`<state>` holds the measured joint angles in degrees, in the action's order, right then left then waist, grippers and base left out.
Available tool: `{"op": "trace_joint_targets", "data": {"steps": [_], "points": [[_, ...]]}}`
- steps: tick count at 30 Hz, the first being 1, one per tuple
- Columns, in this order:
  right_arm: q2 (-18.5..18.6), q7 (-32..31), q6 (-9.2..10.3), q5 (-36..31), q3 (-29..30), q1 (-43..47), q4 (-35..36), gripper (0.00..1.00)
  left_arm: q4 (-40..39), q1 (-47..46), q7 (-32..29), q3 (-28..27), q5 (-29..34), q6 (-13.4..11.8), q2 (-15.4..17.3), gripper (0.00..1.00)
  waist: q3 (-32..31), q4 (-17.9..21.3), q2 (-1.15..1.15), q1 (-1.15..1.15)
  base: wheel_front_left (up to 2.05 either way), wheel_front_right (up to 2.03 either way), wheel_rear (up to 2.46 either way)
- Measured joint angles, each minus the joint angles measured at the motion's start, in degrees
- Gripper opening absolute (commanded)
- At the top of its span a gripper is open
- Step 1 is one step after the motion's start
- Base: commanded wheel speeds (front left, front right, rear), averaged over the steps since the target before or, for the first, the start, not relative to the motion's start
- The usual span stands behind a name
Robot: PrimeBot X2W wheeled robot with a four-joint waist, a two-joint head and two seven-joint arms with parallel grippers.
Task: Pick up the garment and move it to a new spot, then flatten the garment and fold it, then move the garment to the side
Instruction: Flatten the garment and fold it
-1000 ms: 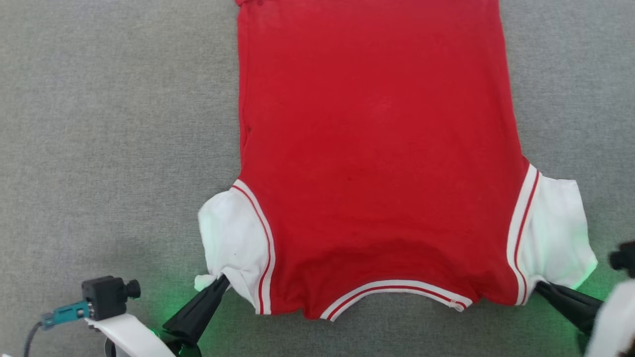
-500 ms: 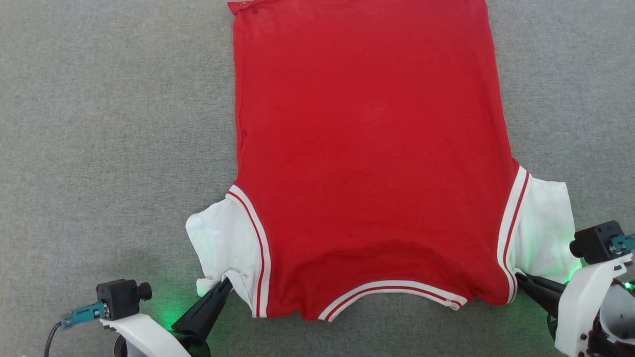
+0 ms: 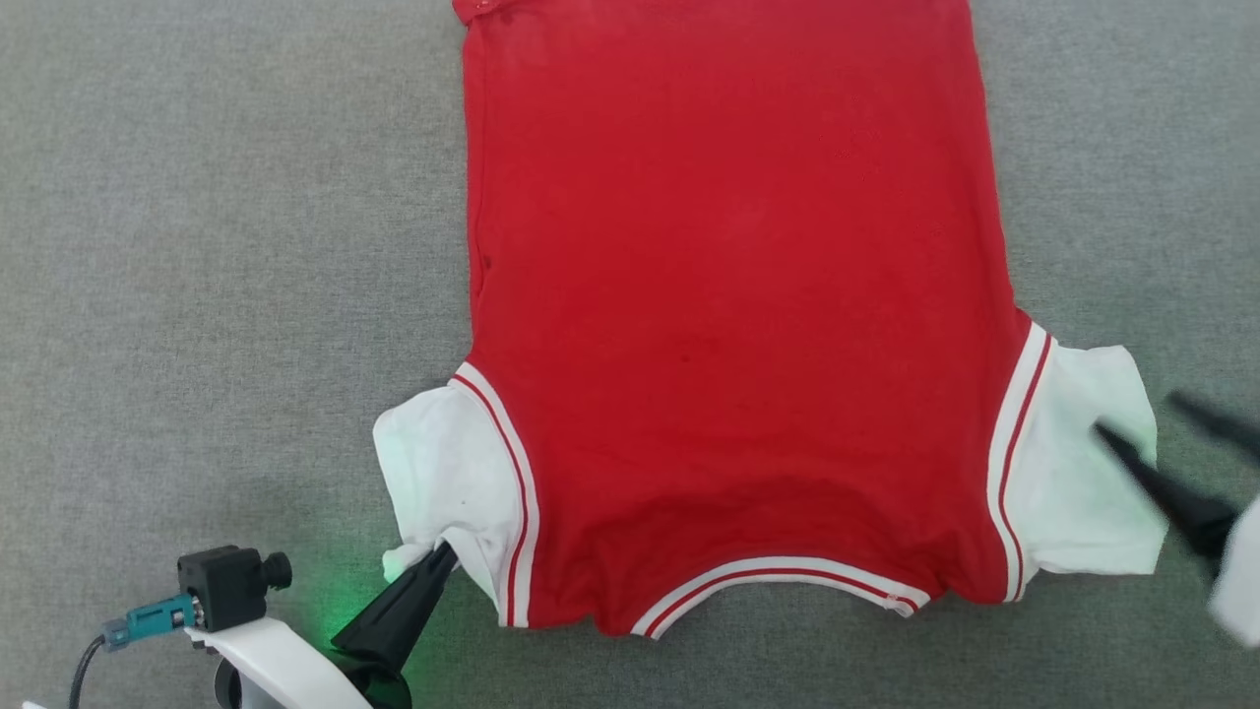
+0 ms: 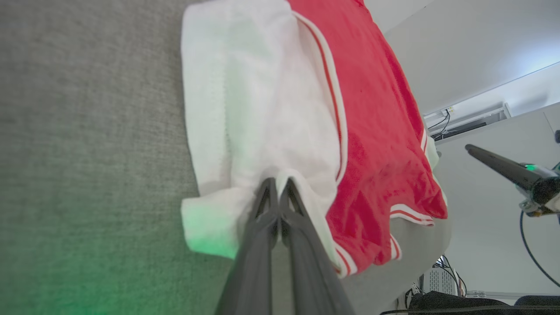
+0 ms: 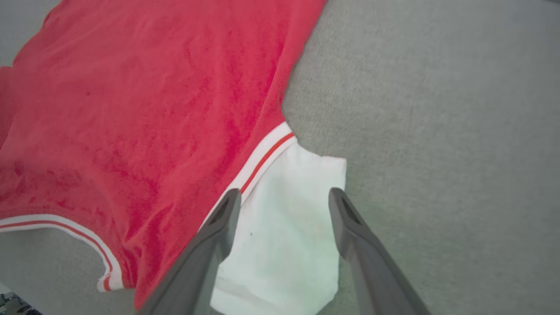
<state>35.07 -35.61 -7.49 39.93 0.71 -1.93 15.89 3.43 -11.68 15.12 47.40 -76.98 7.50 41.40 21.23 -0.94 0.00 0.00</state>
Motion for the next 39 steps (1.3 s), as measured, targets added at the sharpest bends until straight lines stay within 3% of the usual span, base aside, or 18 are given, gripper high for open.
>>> {"op": "trace_joint_targets", "data": {"steps": [4, 8, 15, 23, 30, 37, 38, 39], "points": [[1.5, -4.8, 0.00, 0.1, 4.5, -4.6, 5.2, 1.00, -2.2, 0.1, 0.0, -0.8, 2.1, 0.0, -0.1, 0.00, 1.2, -0.7, 0.00, 0.00, 0.00, 0.00, 0.00], [3.0, -9.5, 0.00, 0.5, 4.9, -15.1, 4.5, 1.00, -3.9, -2.0, 0.0, -0.1, 4.0, 0.0, -0.8, 0.00, 3.5, -2.1, 0.00, -0.01, 0.00, 0.00, 0.00], [4.4, -17.7, 0.00, -2.3, -2.6, -40.6, -9.8, 1.00, -5.3, -8.5, 0.0, 1.8, 6.5, 0.0, -3.5, 0.00, 9.8, -5.9, 0.00, 0.00, 0.00, 0.00, 0.00], [2.8, -20.0, 0.00, -11.5, -9.4, -66.2, -32.5, 1.00, -7.0, -12.6, 0.4, 2.8, 7.5, 0.0, -6.6, 0.00, 17.6, -11.3, 0.00, 0.00, 0.00, 0.00, 0.00], [0.3, -26.6, 0.00, -14.7, -12.3, -76.3, -46.0, 1.00, -8.6, -14.3, 0.5, 3.2, 8.7, 0.4, -7.6, 0.00, 22.2, -14.9, -0.01, 0.00, 0.00, 0.00, 0.00], [-0.2, -28.3, 0.00, -16.2, -13.6, -80.3, -50.0, 1.00, -9.3, -14.5, 0.6, 2.7, 9.0, 0.6, -8.4, 0.00, 24.2, -15.7, -0.01, 0.00, 0.00, 0.00, 0.00], [-0.2, -28.3, 0.00, -16.2, -13.6, -80.3, -50.0, 0.71, -9.3, -14.5, 0.6, 2.7, 9.0, 0.6, -8.4, 0.00, 24.2, -15.7, -0.01, 0.00, 0.00, 0.00, 0.00], [-0.1, -28.5, 0.00, -15.9, -14.2, -80.6, -50.0, 0.71, -9.3, -14.4, 0.6, 2.6, 9.0, 0.6, -8.4, 0.00, 24.3, -15.6, -0.01, 0.00, 0.00, 0.00, 0.00]]}}
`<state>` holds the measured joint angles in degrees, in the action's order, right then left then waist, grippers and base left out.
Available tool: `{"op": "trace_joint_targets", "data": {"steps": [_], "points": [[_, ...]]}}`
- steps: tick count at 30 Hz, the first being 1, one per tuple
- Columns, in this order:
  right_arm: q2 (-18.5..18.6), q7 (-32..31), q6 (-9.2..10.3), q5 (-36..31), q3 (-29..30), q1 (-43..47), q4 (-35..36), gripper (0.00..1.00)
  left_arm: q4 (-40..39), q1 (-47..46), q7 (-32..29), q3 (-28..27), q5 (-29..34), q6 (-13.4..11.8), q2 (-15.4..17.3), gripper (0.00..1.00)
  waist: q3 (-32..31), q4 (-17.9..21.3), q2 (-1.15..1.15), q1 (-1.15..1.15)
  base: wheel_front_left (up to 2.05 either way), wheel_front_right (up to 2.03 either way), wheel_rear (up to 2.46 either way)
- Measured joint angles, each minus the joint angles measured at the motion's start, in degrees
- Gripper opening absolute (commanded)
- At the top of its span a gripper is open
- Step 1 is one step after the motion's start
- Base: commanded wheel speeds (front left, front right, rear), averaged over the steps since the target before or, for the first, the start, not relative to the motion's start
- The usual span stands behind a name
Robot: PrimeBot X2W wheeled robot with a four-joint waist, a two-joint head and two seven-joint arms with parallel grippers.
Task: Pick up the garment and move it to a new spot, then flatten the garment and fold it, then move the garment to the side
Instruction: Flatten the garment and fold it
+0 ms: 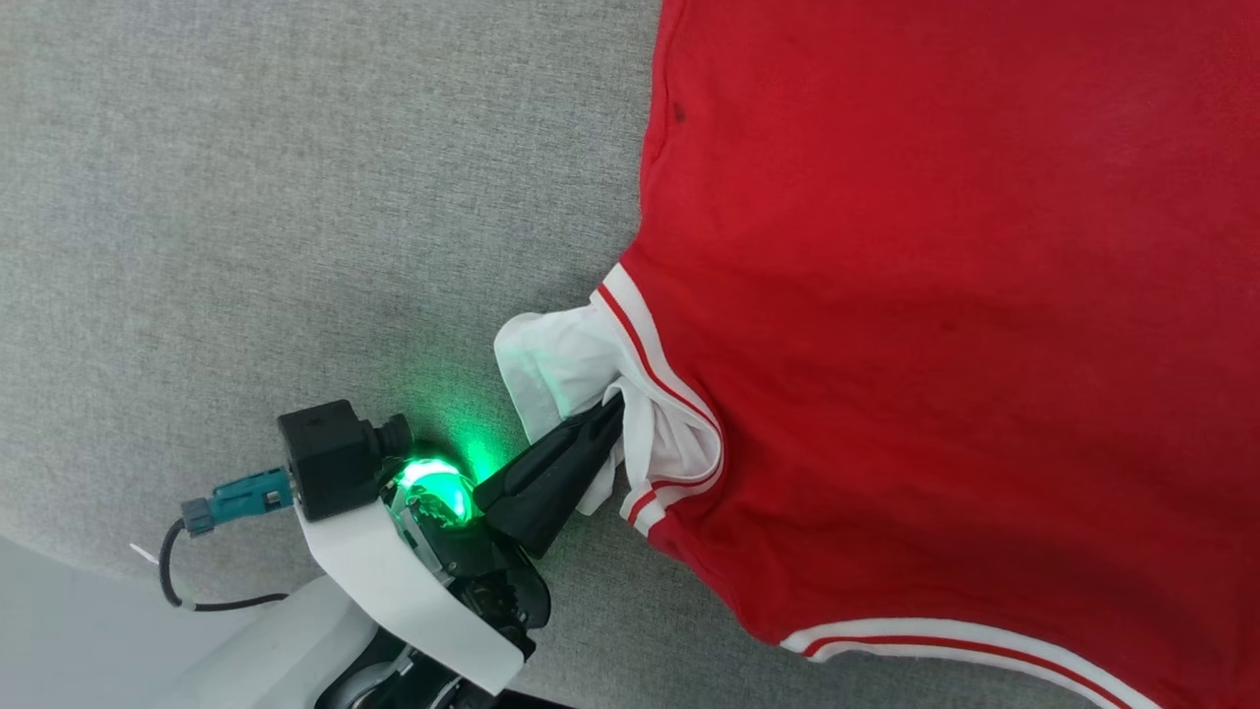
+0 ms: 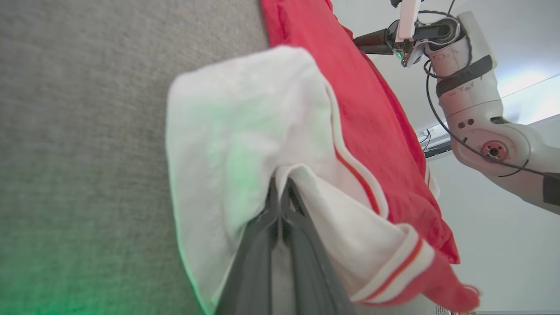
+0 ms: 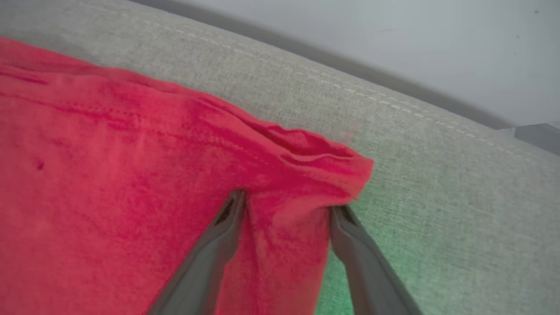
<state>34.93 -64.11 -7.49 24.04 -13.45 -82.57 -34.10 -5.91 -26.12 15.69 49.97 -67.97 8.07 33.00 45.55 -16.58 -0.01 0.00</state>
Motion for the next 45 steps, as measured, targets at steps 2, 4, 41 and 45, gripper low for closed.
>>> {"op": "trace_joint_targets", "data": {"steps": [2, 4, 41, 45], "points": [[0.4, -0.1, 0.00, 0.7, -1.4, -0.2, 0.3, 0.18, -0.1, 0.1, 0.0, -0.3, 0.0, 0.0, 0.0, 0.00, 0.2, 0.2, 0.00, 0.00, 0.00, 0.00, 0.00], [0.5, 0.1, 0.00, 1.7, -2.0, -0.3, 0.5, 0.00, -0.4, 0.2, 0.0, -0.6, 0.0, 0.0, 0.1, 0.00, 0.3, 0.3, 0.00, 0.00, 0.00, 0.00, 0.00], [18.7, 7.9, 0.00, 36.9, -4.1, 59.1, 37.7, 0.00, 3.2, 13.3, -0.6, -9.9, 0.0, -0.5, 4.9, 0.00, -22.2, 9.8, 0.01, 0.00, 0.00, 0.00, 0.00], [17.9, 5.5, 0.00, 36.3, -1.4, 70.6, 44.0, 0.00, 2.8, 13.8, -0.6, -10.6, 0.1, -0.5, 4.9, 0.00, -23.3, 10.7, 0.01, 0.00, 0.00, 0.00, 0.00]]}}
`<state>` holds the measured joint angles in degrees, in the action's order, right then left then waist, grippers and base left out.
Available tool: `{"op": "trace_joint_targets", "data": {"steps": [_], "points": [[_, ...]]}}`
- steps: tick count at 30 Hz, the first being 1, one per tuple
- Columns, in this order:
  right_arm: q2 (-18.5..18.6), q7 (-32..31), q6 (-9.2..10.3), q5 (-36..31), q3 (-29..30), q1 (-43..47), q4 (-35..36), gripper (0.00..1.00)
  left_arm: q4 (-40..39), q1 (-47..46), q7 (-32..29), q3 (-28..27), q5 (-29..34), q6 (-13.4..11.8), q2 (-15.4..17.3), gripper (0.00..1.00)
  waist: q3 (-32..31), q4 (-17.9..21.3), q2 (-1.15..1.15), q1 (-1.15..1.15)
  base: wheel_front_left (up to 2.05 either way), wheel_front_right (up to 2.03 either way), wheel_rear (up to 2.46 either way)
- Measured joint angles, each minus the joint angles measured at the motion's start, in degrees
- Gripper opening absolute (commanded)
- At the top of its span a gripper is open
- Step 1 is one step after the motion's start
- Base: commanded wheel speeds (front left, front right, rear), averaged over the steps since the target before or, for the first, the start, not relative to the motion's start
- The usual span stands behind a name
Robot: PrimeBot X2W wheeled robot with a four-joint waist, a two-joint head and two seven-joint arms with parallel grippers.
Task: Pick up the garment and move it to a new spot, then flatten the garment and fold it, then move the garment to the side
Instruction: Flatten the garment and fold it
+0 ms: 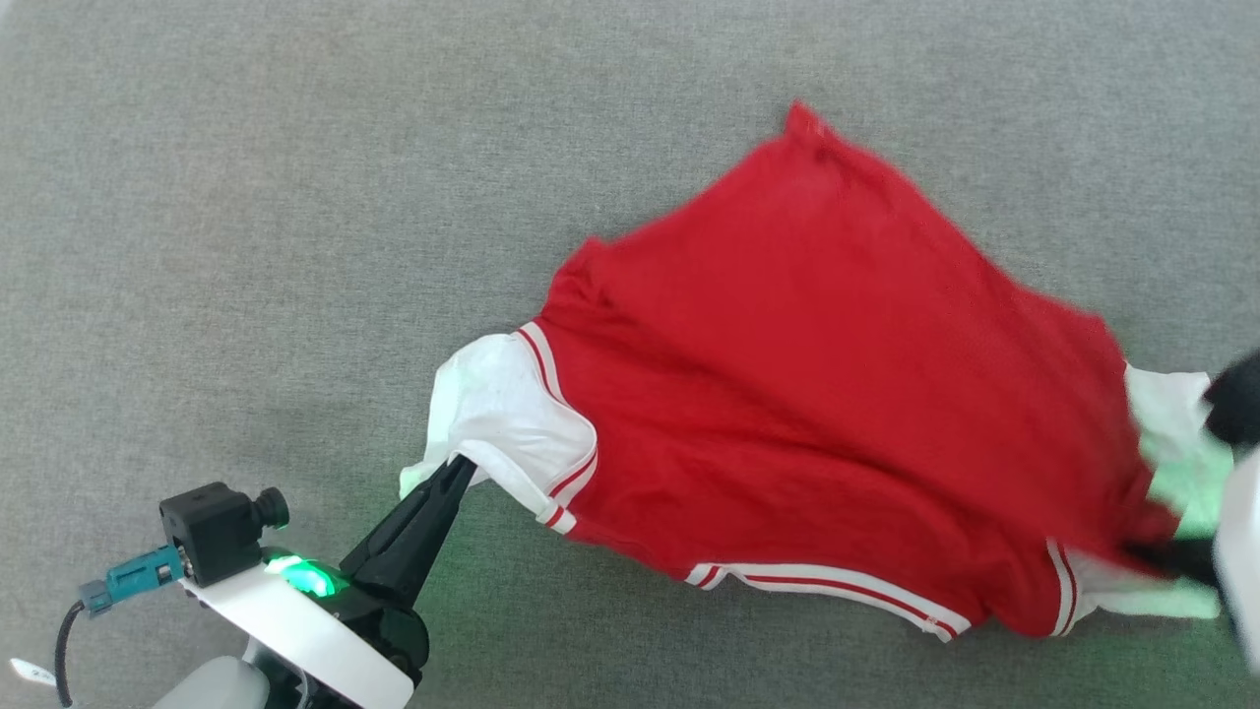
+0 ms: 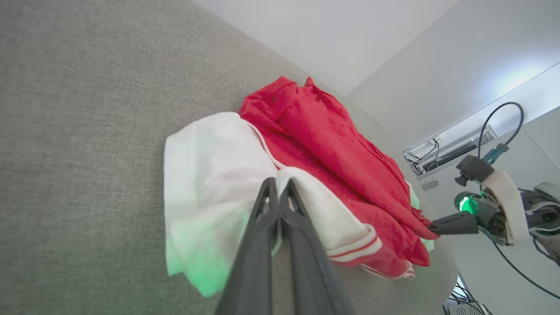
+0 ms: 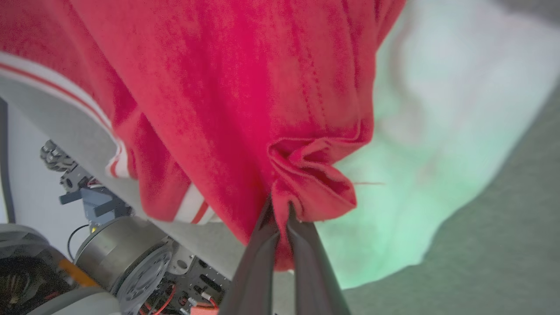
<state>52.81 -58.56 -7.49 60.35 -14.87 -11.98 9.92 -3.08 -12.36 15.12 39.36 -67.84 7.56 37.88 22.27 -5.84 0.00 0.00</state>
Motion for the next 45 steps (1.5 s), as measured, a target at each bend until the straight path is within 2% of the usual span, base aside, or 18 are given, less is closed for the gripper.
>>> {"op": "trace_joint_targets", "data": {"steps": [7, 12, 13, 14, 15, 21, 24, 26, 29, 31, 34, 37, 38, 45], "points": [[-8.3, -1.1, 0.00, -5.2, 3.8, 16.0, 8.6, 0.00, 0.0, 0.8, 0.0, -0.8, 0.4, 0.0, -0.5, 0.00, 0.2, -0.2, 0.00, 0.00, 0.00, 0.00, 0.00], [-13.2, -1.8, 0.00, -10.0, 5.2, 18.7, 12.2, 0.00, -0.1, 1.1, 0.0, -1.9, 0.7, 0.0, -1.0, 0.00, 0.9, 0.5, 0.00, 0.00, 0.00, 0.00, 0.00], [-13.9, -1.1, 0.00, -11.1, 5.7, 18.6, 12.7, 0.07, -0.1, 1.1, 0.0, -2.0, 0.7, 0.0, -1.0, 0.00, 0.9, 0.7, 0.00, 0.00, 0.00, 0.00, 0.00], [-14.6, -0.3, 0.00, -12.2, 6.4, 18.2, 13.4, 0.46, 0.0, 1.2, 0.0, -2.1, 0.8, 0.0, -1.0, 0.00, 1.0, 0.8, 0.00, 0.00, 0.00, 0.00, 0.00], [-14.9, -0.1, 0.00, -12.9, 6.9, 17.8, 14.3, 1.00, 0.0, 1.2, 0.0, -2.2, 0.8, 0.0, -1.1, 0.00, 1.0, 1.0, 0.00, 0.00, 0.00, 0.00, 0.00], [-13.5, -0.7, 0.00, -14.5, 13.8, 15.4, 21.6, 1.00, -0.2, 1.7, 0.0, -2.6, 0.8, 0.0, -1.1, 0.00, 1.3, 1.4, 0.00, 0.00, 0.00, 0.00, 0.00], [-12.8, -2.9, 0.00, -12.4, 16.9, 12.8, 25.2, 1.00, -0.4, 1.7, 0.0, -3.1, 0.8, 0.0, -1.6, 0.00, 1.7, 1.3, 0.00, 0.00, 0.00, 0.00, 0.00], [-12.0, -3.1, 0.00, -12.6, 19.0, 8.6, 26.0, 1.00, -0.5, 1.7, 0.0, -2.7, 1.0, 0.0, -2.2, 0.00, 2.1, 1.1, 0.00, 0.00, 0.00, 0.00, 0.00], [-10.7, -2.0, 0.00, -14.9, 19.1, 0.0, 24.9, 1.00, -0.6, 0.5, 0.0, -1.9, 1.2, 0.0, -3.0, 0.00, 2.9, 0.4, 0.00, 0.00, 0.00, 0.00, 0.00], [-9.4, -1.4, 0.00, -16.7, 15.5, -5.1, 23.0, 1.00, -0.5, -0.7, 0.0, -1.4, 1.2, 0.0, -3.6, 0.00, 3.5, -0.4, 0.00, 0.00, 0.00, 0.00, 0.00], [-9.7, -0.9, 0.00, -17.8, 9.3, -12.2, 18.1, 1.00, -0.3, -2.1, 0.0, -0.5, 1.2, 0.0, -4.1, 0.00, 4.5, -1.7, 0.00, 0.00, 0.00, 0.00, 0.00], [-11.0, 0.1, 0.00, -19.4, 3.3, -19.4, 11.9, 1.00, -0.1, -3.5, 0.0, 0.3, 1.1, 0.0, -5.1, 0.00, 5.5, -2.9, 0.00, 0.00, 0.00, 0.00, 0.00], [-11.0, 0.1, 0.00, -19.4, 3.3, -19.4, 11.9, 1.00, -0.1, -3.5, 0.0, 0.3, 1.1, 0.0, -5.1, 0.00, 5.5, -2.9, 0.00, 0.00, 0.00, 0.00, 0.00], [-13.2, 3.2, 0.00, -21.7, -10.9, -30.7, -3.5, 1.00, 0.5, -5.5, 0.0, 2.0, 0.9, 0.0, -7.0, 0.00, 7.2, -5.9, 0.00, 0.00, 0.00, 0.00, 0.00]]}}
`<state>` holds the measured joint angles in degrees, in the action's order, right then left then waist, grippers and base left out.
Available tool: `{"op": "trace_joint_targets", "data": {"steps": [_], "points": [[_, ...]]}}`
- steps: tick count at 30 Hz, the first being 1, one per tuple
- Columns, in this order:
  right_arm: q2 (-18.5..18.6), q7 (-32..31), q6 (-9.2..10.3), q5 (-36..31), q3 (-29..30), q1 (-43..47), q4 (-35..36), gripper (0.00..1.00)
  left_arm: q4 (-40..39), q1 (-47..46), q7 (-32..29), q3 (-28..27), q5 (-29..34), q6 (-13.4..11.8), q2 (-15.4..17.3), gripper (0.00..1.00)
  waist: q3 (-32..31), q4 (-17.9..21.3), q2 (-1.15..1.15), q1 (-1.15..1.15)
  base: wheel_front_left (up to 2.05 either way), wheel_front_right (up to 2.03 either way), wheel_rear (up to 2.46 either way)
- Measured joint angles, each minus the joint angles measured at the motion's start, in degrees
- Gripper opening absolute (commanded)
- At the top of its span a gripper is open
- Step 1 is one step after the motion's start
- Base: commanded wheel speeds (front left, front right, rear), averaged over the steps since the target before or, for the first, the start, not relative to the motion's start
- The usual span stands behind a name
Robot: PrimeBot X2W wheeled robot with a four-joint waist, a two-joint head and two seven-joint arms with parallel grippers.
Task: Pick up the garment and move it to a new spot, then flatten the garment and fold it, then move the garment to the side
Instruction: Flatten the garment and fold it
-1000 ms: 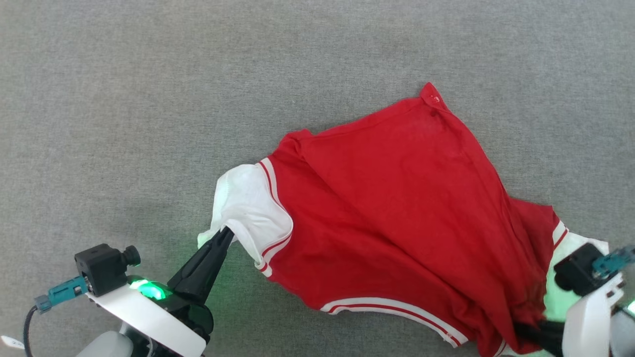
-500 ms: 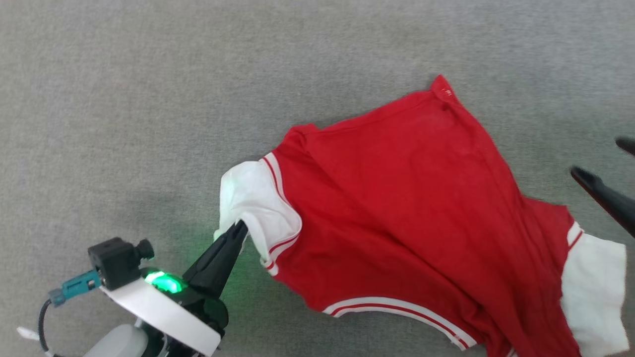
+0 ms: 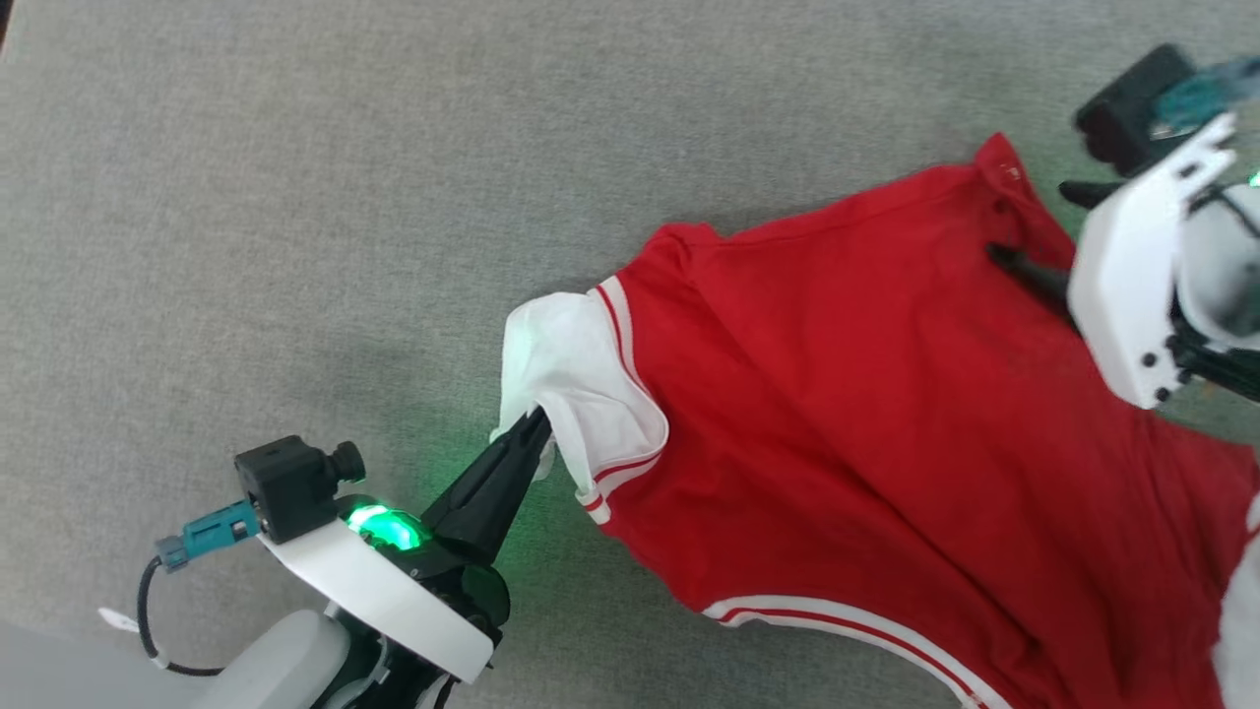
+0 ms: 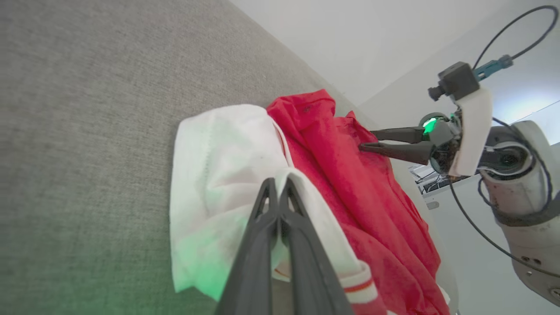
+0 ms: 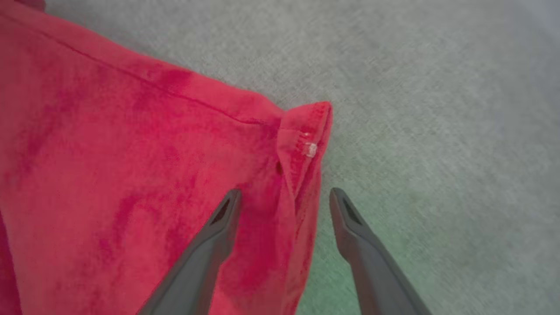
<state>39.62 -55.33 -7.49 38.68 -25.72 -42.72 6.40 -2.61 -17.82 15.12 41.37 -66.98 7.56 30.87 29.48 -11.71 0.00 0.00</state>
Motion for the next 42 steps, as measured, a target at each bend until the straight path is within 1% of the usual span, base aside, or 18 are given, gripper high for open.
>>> {"op": "trace_joint_targets", "data": {"steps": [3, 8, 9, 10, 11, 14, 17, 21, 23, 25, 27, 29, 32, 35, 39, 40, 41, 42], "points": [[0.1, 1.2, 0.00, -0.5, -5.0, -3.0, -4.6, 1.00, 0.1, -0.4, 0.0, 0.5, -0.1, 0.0, -0.4, 0.00, 0.8, -1.0, 0.00, 0.00, 0.00, 0.00, 0.00], [0.3, 2.2, -0.01, 1.9, -9.7, -7.1, -10.1, 1.00, 0.5, -0.8, 0.0, 0.5, -0.4, 0.0, -1.2, 0.00, 1.9, -2.2, 0.00, 0.00, 0.00, 0.00, 0.00], [0.5, 2.1, 0.00, 2.3, -10.9, -7.7, -10.8, 0.45, 0.5, -0.8, 0.0, 0.6, -0.4, 0.0, -1.3, 0.00, 2.0, -2.3, -0.01, 0.00, 0.00, 0.00, 0.00], [0.8, 1.8, 0.00, 2.8, -12.1, -8.4, -11.1, 0.05, 0.6, -0.8, 0.0, 0.7, -0.4, 0.0, -1.5, 0.00, 2.0, -2.5, -0.01, 0.00, 0.00, 0.00, 0.00], [1.1, 1.7, 0.00, 3.3, -13.1, -9.0, -11.5, 0.00, 0.8, -0.8, 0.0, 0.9, -0.4, 0.0, -1.6, 0.00, 1.9, -2.5, -0.01, 0.00, 0.00, 0.00, 0.00], [1.0, 3.3, 0.00, 5.1, -14.8, -9.5, -12.9, 0.00, 1.2, -0.8, 0.0, 1.1, -0.5, 0.0, -1.7, 0.00, 1.3, -2.6, -0.01, 0.00, 0.00, 0.00, 0.00], [0.5, 6.2, -0.03, 6.2, -14.9, -9.5, -15.2, 0.00, 1.5, -0.6, 0.0, 0.2, -0.9, 0.0, -1.1, 0.00, 0.2, -2.3, 0.00, 0.00, 0.00, 0.00, 0.00], [-2.3, 12.8, -0.15, 6.9, -11.4, -9.9, -20.1, 0.00, 1.4, -0.4, 0.0, -0.2, -1.7, 0.0, 1.0, 0.00, -1.6, -1.5, 0.00, 0.00, 0.00, 0.00, 0.00], [-3.9, 16.5, -0.07, 7.1, -9.1, -11.2, -22.3, 0.00, 0.2, -0.8, 0.0, -0.1, -3.7, 0.0, 1.9, 0.00, -2.5, -0.8, 0.00, 0.00, 0.00, 0.00, 0.00], [-4.7, 19.3, -0.01, 7.1, -7.0, -12.8, -24.0, 0.00, -0.4, -2.5, 0.0, -0.2, -4.4, 0.0, 3.1, 0.00, -3.4, 0.0, 0.00, 0.00, 0.00, 0.00, 0.00], [-5.7, 21.8, -0.01, 7.0, -4.6, -14.7, -25.9, 0.00, -0.7, -5.5, 0.0, -0.5, -5.1, 0.0, 5.1, 0.00, -4.0, 0.8, 0.00, 0.00, 0.00, 0.00, 0.00], [-7.0, 23.8, -0.01, 6.6, -1.8, -17.2, -28.1, 0.00, -0.9, -9.6, 0.0, -0.3, -5.7, 0.0, 6.8, 0.00, -4.3, 1.8, 0.00, 0.00, 0.00, 0.00, 0.00], [-9.0, 26.8, -0.01, 5.3, 1.8, -22.2, -31.8, 0.00, -1.3, -17.0, -0.8, -0.7, -9.6, 0.0, 9.1, 0.00, -4.3, 3.7, 0.00, 0.00, 0.00, 0.00, 0.00], [-9.9, 31.6, -0.01, 1.6, 5.9, -28.4, -36.7, 0.00, 0.5, -26.0, -3.4, -2.4, -14.7, 0.0, 10.5, 0.00, -3.2, 5.1, 0.00, 0.00, 0.00, 0.00, 0.00], [-12.3, 37.8, -0.01, -1.5, 11.9, -36.1, -44.1, 0.00, 6.8, -39.1, -6.9, -6.3, -19.7, 0.0, 10.1, 0.00, -0.7, 6.6, 0.00, 0.00, 0.00, 0.00, 0.00], [-12.7, 39.4, -0.02, -2.0, 13.4, -38.1, -46.0, 0.00, 9.0, -42.5, -7.9, -7.1, -20.2, 0.0, 9.6, 0.00, -0.1, 7.0, 0.00, 0.00, 0.00, 0.00, 0.00], [-13.6, 42.1, -0.04, -2.7, 16.2, -42.0, -49.0, 0.00, 13.4, -49.4, -9.4, -8.2, -20.9, 0.0, 8.3, 0.00, 1.4, 7.7, 0.00, 0.00, 0.00, 0.00, 0.00], [-14.0, 43.5, -0.04, -3.0, 17.6, -43.9, -50.4, 0.00, 15.6, -52.7, -10.1, -9.0, -21.6, 0.0, 7.3, 0.00, 2.0, 8.0, 0.00, 0.00, 0.00, 0.00, 0.00]]}}
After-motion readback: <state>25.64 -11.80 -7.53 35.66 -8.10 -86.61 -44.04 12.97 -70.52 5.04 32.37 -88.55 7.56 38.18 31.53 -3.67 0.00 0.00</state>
